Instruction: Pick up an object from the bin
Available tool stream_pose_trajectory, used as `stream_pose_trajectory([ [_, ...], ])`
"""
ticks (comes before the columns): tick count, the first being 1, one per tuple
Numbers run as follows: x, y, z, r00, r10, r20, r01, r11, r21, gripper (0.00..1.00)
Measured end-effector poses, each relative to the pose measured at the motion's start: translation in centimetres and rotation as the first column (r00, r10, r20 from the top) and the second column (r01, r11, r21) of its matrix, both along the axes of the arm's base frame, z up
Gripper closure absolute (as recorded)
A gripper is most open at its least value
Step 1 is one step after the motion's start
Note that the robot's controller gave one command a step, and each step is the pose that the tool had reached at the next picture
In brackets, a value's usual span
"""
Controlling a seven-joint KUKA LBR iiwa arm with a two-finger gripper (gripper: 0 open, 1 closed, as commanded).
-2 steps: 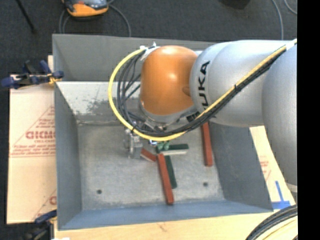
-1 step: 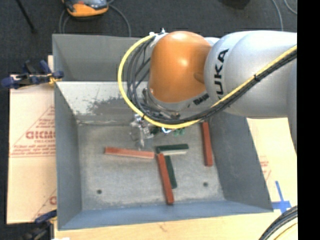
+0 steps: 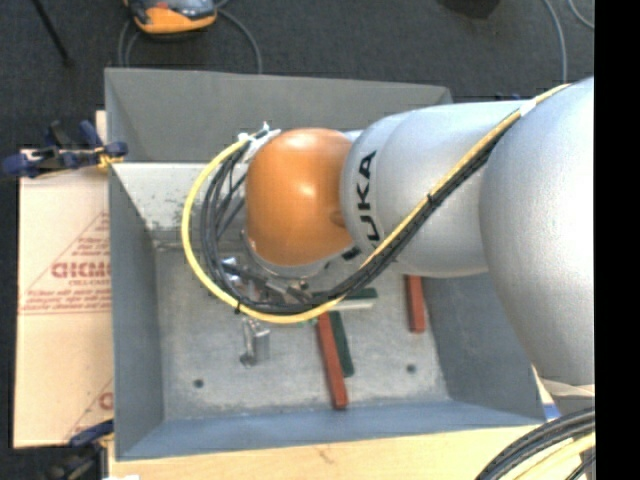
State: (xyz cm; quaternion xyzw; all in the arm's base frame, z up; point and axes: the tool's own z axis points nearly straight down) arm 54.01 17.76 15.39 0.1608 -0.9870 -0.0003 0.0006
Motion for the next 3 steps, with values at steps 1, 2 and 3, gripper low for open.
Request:
stream_pose_trajectory([
  [1,0.2,-0.2,0.3,1.000,-0.003,0.005,0.003,1.000,0.002,0.00],
  [2,5.2,-3.7,-2.1,0.999,-0.043,0.010,0.043,0.999,0.005,0.00],
  [3,8.1,-6.1,-4.8,1.000,0.009,0.009,-0.009,1.000,-0.002,0.00],
])
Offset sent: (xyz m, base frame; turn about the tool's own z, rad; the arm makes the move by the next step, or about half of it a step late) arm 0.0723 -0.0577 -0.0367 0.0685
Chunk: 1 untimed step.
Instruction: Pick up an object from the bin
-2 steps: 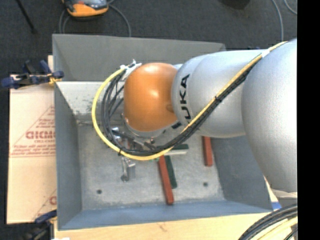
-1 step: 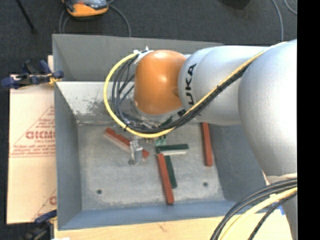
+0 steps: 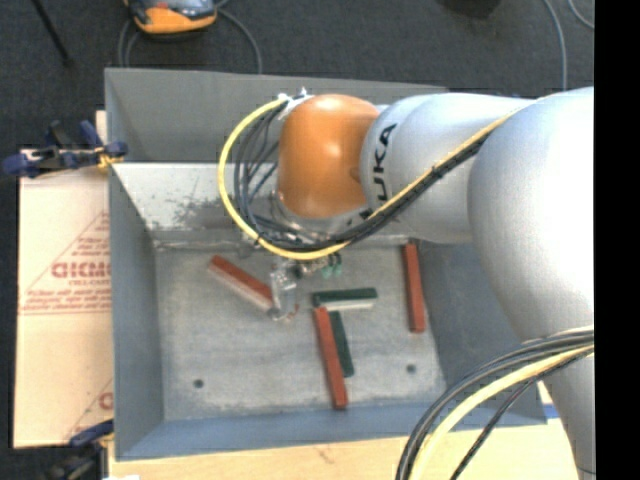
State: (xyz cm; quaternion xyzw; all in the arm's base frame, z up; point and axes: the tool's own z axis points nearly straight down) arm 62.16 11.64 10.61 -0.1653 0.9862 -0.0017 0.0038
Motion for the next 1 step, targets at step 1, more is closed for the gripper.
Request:
stream_pose_trajectory([
  [1,0.78,-0.63,-2.75,0.986,0.167,-0.003,-0.167,0.986,0.002,0.00],
])
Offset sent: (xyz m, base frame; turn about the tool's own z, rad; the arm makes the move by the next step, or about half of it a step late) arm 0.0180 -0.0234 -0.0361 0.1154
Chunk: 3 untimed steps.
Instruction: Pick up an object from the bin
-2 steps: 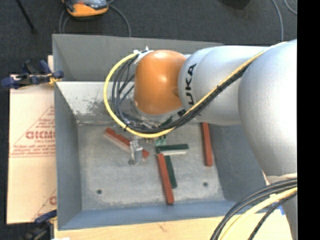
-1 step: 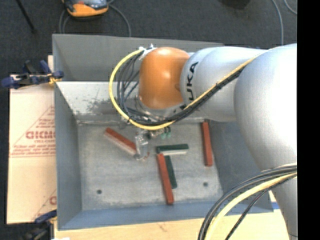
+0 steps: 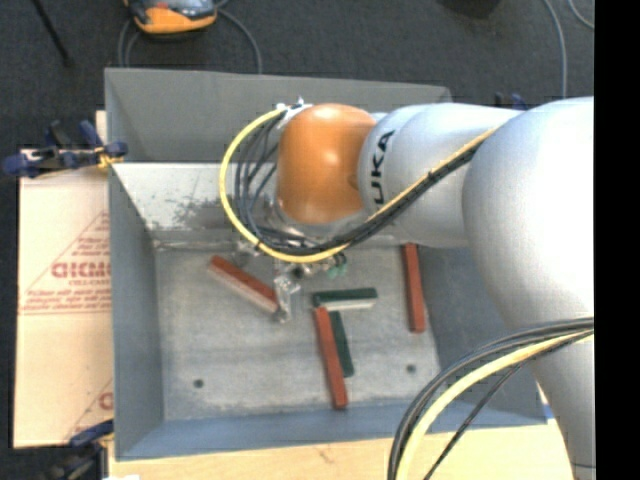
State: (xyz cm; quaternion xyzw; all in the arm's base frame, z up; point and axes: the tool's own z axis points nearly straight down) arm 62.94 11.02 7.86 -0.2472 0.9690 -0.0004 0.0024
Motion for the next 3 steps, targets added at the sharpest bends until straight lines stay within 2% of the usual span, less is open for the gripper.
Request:
stream_pose_trajectory([
  [1,0.8,-1.2,-0.5,0.972,-0.234,0.001,0.234,0.972,0.004,0.00],
  [2,0.4,-5.6,0.0,0.982,-0.187,-0.001,0.187,0.982,0.001,1.00],
  [3,0.4,-5.6,0.0,0.982,-0.188,-0.001,0.188,0.982,0.002,1.00],
])
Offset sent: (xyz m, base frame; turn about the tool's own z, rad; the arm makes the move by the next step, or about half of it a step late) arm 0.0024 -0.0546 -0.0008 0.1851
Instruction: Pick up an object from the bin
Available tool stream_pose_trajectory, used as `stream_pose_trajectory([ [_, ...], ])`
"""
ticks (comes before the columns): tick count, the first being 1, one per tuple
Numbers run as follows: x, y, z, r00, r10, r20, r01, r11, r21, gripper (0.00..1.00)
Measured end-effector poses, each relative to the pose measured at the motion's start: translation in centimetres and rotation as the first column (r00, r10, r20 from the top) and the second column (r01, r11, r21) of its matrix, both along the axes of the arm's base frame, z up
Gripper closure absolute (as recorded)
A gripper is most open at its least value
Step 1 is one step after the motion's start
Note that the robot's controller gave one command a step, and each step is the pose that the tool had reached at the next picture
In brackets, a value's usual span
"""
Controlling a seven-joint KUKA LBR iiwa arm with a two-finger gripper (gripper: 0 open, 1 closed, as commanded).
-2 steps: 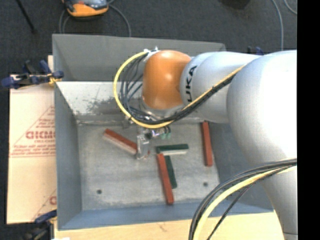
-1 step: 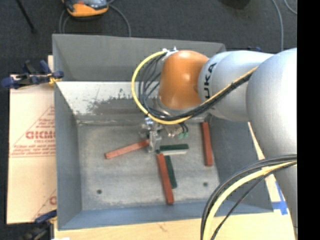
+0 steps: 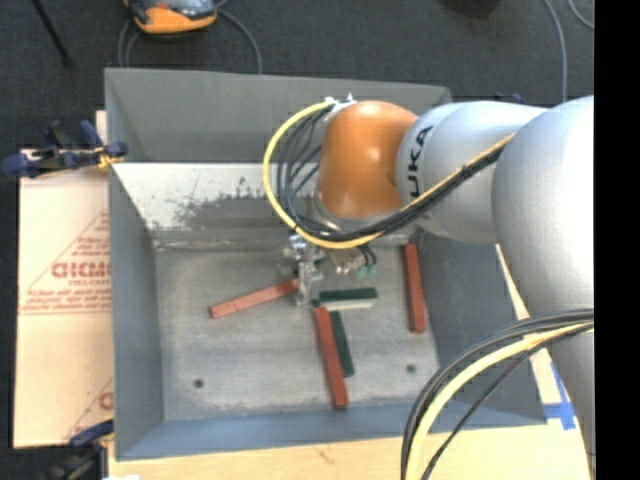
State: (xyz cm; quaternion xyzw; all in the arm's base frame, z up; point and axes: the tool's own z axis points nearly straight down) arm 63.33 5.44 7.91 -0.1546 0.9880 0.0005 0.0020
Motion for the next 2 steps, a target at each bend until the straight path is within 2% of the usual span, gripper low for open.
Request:
stream_pose_trajectory([
  [1,-2.98,-4.61,11.63,1.000,-0.015,0.002,0.015,1.000,-0.002,1.00],
  [2,-3.01,-4.59,11.59,1.000,-0.015,0.001,0.015,1.000,-0.001,1.00],
])
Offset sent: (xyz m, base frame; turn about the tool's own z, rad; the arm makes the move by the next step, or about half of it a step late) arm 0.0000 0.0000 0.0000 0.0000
